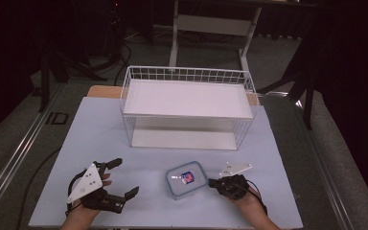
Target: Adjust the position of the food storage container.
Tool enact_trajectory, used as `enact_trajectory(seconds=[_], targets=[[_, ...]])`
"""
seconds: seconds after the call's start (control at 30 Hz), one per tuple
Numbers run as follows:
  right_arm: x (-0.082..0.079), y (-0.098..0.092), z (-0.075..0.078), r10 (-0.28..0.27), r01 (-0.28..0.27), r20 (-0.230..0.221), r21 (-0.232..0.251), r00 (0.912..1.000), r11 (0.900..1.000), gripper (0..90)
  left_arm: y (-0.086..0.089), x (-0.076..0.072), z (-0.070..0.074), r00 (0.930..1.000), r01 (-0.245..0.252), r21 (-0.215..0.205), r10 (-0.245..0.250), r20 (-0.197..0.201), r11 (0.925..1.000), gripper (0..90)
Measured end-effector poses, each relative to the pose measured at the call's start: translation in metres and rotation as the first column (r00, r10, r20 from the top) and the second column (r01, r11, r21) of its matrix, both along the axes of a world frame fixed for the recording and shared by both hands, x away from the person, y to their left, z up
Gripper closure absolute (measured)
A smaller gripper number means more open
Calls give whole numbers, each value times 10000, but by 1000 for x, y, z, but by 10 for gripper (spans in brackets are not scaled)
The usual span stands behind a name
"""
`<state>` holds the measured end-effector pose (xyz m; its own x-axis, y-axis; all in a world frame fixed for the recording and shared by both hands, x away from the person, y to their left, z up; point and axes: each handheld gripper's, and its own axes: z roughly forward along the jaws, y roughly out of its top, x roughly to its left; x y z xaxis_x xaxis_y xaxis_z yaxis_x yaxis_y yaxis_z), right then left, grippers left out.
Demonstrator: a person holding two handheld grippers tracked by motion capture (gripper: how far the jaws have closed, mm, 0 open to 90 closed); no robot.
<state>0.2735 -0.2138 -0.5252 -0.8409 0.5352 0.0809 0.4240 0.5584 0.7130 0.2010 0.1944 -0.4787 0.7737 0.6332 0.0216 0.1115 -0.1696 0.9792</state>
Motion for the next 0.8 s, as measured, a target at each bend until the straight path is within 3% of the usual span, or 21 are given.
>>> enact_trajectory(seconds=[0.37,0.8], targets=[[-12,35,-5,851,-845,-230,285,9961,9960,900,-1,2,-2,9998,64,100,-62,-183,9999,16],[-13,59,-11,1145,-1138,-240,282,9931,9931,900,-2,3,-3,9993,181,95,-178,-339,9998,17]])
